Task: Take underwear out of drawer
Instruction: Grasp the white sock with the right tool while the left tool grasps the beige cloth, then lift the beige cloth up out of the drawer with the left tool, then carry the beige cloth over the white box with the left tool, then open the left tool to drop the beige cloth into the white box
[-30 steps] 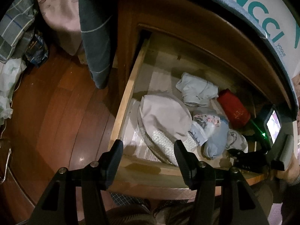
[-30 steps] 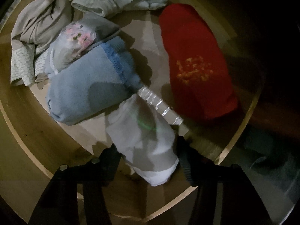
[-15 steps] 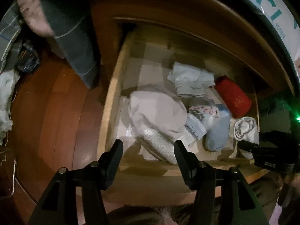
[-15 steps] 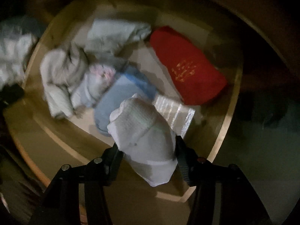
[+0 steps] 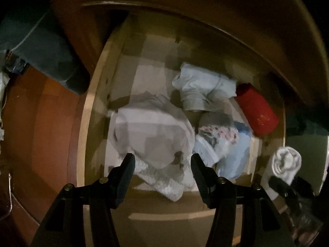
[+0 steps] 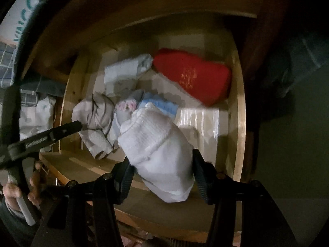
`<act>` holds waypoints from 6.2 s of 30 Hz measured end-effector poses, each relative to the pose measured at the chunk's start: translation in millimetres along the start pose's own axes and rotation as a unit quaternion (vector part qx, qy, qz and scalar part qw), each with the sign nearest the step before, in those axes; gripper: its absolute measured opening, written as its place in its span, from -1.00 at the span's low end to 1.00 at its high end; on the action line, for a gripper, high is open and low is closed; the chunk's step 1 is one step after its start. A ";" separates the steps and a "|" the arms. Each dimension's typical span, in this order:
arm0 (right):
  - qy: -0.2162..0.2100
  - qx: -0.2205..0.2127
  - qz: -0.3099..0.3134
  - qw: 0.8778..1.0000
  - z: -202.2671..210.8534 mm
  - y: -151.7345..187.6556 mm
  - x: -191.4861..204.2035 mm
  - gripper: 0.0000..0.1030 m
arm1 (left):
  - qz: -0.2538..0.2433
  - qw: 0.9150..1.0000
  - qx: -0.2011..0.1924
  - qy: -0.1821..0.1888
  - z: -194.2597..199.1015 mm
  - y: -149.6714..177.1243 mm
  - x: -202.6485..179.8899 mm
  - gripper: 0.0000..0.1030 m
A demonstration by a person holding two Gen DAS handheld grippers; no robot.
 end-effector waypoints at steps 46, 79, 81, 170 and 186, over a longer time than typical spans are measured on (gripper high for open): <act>0.041 0.026 0.029 0.998 -20.5 -9.7 16.1 -0.02 | 0.006 1.000 -0.002 -0.014 7.6 6.8 3.6 -0.74; 0.070 0.018 0.039 0.997 -20.1 -12.0 16.8 -0.02 | -0.114 0.984 -0.132 -0.025 145.9 53.3 -38.1 -0.75; 0.070 0.018 0.039 0.997 -20.0 -12.0 16.7 -0.02 | -0.122 0.983 -0.138 -0.022 158.3 57.2 -41.5 -0.75; 0.067 0.012 0.046 0.997 -20.3 -12.5 21.9 -0.02 | -0.182 0.937 -0.287 -0.087 243.7 1.8 -90.2 0.10; 0.100 0.013 0.056 0.993 -22.0 -12.3 26.2 -0.02 | -0.084 0.973 -0.203 -0.069 109.7 50.5 -12.2 0.10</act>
Point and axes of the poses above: each gripper's, at about its wrist camera, not at the fingertips, and z roughly against the way its jaws point, x to its left, y to its underside, the point moved 2 cm from there along -z, roughly the way its jaws point, and after that the axes turned 4 degrees about x, right-handed, at the moved point
